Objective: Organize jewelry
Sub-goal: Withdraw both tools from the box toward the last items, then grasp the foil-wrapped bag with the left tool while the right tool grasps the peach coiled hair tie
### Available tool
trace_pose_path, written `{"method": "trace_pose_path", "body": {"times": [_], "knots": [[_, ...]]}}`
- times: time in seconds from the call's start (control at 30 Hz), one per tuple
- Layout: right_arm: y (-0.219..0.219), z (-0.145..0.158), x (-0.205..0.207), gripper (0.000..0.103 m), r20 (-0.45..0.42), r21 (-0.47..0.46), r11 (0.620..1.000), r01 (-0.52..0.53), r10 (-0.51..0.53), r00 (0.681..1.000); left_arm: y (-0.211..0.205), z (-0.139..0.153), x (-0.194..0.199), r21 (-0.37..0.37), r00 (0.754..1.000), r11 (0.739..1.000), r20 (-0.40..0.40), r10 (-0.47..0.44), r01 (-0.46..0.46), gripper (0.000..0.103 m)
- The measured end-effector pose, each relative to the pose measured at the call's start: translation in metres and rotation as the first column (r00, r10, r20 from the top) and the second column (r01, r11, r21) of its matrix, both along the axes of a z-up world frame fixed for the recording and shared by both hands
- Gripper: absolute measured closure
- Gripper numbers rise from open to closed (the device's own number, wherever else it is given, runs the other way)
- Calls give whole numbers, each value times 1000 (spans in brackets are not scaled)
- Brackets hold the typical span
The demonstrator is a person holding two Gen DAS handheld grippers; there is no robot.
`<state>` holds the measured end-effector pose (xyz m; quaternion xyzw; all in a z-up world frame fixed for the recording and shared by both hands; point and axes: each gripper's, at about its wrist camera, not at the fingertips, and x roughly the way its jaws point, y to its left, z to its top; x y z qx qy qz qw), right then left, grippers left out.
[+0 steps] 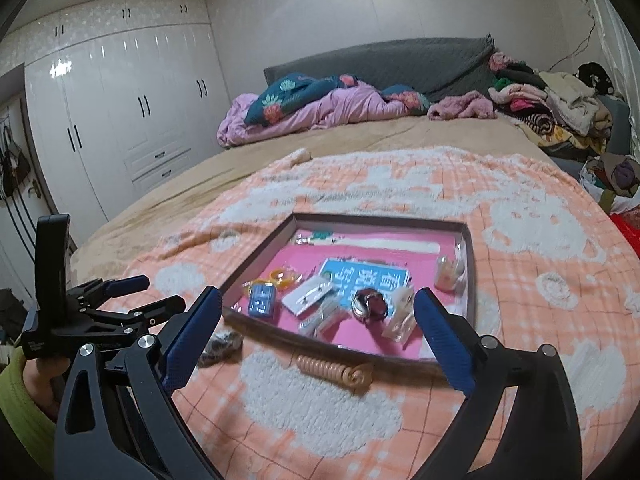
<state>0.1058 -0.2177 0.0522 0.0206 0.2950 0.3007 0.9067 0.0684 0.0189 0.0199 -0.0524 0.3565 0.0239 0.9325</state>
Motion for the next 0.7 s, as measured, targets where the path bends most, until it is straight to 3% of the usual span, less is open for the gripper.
{"method": "trace_pose_path", "body": {"times": [0.27, 0.47, 0.7], "knots": [[11, -23, -1, 7, -64, -52, 999, -4, 1, 998, 6, -16, -8, 4, 1000, 1000, -23, -5, 5, 10], [22, -55, 4, 7, -163, -93, 996, -11, -4, 987, 8, -45, -3, 26, 994, 999, -105, -23, 26, 10], [30, -87, 14, 7, -230, -139, 990, 24, -56, 972, 14, -65, 4, -6, 993, 999, -112, -48, 48, 11]]}}
